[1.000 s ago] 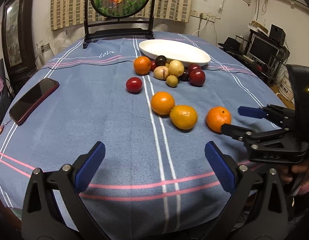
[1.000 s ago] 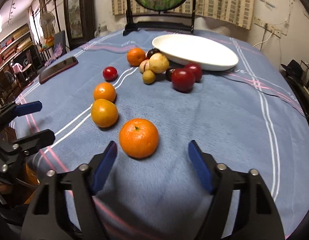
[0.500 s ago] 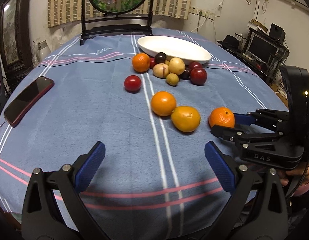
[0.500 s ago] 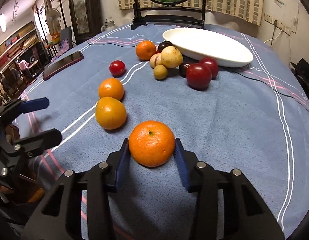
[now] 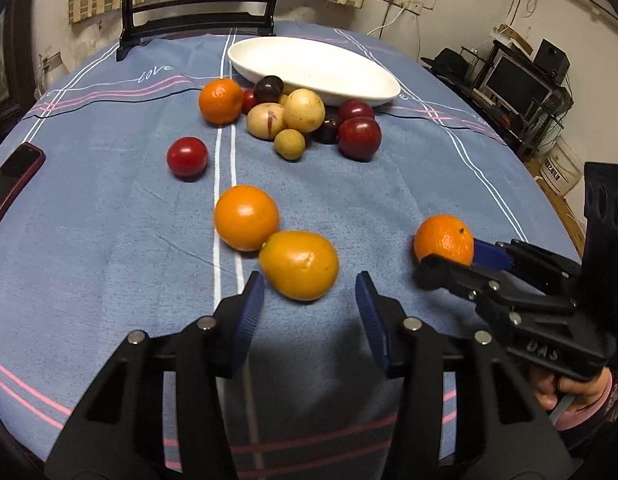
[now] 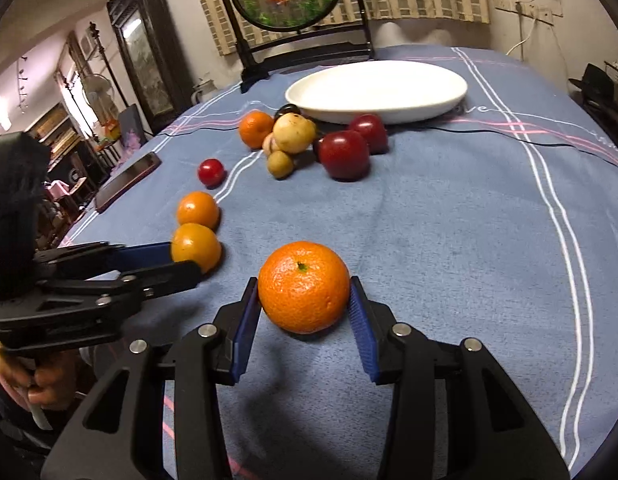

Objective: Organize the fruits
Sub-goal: 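Grasp the large orange with the right tool while the left tool grasps the yellow orange, then carry both oranges onto the white plate and open both tools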

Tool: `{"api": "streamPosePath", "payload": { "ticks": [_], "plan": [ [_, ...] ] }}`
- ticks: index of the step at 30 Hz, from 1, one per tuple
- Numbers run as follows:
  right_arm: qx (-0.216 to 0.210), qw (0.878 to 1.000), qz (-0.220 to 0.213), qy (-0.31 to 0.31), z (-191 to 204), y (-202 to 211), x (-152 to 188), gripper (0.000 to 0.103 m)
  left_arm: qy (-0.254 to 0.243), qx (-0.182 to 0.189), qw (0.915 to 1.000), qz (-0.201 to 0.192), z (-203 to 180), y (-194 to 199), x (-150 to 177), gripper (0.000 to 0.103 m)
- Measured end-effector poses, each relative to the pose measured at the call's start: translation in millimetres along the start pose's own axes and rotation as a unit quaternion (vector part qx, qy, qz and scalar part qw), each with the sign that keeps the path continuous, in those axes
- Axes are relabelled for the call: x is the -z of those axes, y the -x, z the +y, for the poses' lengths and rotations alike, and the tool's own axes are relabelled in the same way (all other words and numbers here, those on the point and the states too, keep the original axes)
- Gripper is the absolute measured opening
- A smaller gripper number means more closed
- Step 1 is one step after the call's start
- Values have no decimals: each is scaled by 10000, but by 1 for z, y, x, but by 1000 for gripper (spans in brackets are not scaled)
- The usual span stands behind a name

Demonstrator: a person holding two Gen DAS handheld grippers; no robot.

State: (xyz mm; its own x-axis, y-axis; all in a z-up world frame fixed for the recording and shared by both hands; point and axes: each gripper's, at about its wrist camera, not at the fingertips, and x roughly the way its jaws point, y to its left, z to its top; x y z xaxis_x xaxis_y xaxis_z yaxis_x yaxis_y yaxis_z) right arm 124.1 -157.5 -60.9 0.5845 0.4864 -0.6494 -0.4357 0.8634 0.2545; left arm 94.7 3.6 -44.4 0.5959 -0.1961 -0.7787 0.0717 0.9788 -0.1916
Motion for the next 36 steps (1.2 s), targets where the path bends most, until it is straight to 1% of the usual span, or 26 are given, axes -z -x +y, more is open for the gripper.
{"api": "streamPosePath", "payload": {
  "ticks": [2, 6, 10, 11, 12, 13, 16, 21, 24, 26, 27, 30, 31, 33, 34, 36],
  "plan": [
    [-107, 9999, -19, -24, -1, 1, 0, 44, -24, -89, 10000, 1, -3, -2, -2, 48],
    [-250, 9996, -62, -97, -4, 4, 0, 44, 22, -153, 9998, 81, -4, -8, -7, 48],
    [-289, 9995, -70, -88, -4, 4, 1, 44, 188, -186, 9995, 193, 1, -16, -10, 48],
    [-287, 9995, -74, -80, -3, 4, 1, 44, 215, -190, 9994, 196, 2, -17, -11, 47],
    [-279, 9996, -75, -77, -4, 4, 1, 44, 236, -198, 9993, 189, 2, -17, -11, 43],
    [-275, 9996, -74, -80, -4, 4, 1, 44, 234, -205, 9994, 174, 3, -17, -11, 42],
    [-239, 9997, -57, -81, -4, 3, 1, 44, 237, -165, 9994, 165, 4, -16, -9, 42],
    [-116, 9999, -15, -24, -1, 3, 1, 44, 318, 29, 9994, 131, 9, -8, -4, 41],
    [-176, 9997, 50, -148, -7, 3, -6, 44, 160, 71, 9998, -32, 9, 4, -7, 41],
    [-251, 9993, -83, -282, -14, 9, -23, 44, 49, 121, 9997, -215, 10, 13, -16, 41],
    [-200, 9992, -185, -296, -16, 11, -33, 44, 36, 157, 9995, -270, 11, 15, -23, 41],
    [104, 9978, -594, -285, -26, 16, -73, 44, 60, 343, 9983, -464, 18, 20, -61, 41],
    [226, 9967, -745, -245, -29, 12, -91, 44, 62, 369, 9980, -519, 19, 20, -72, 41],
    [422, 9950, -896, -137, -35, 2, -114, 45, -33, 294, 9972, -689, 20, 13, -110, 41],
    [563, 9938, -952, -121, -41, -10, -130, 45, -102, 247, 9971, -712, 20, 8, -125, 41],
    [762, 9926, -932, -158, -52, -30, -149, 45, -174, 167, 9975, -672, 21, -10, -155, 42]
  ]
}}
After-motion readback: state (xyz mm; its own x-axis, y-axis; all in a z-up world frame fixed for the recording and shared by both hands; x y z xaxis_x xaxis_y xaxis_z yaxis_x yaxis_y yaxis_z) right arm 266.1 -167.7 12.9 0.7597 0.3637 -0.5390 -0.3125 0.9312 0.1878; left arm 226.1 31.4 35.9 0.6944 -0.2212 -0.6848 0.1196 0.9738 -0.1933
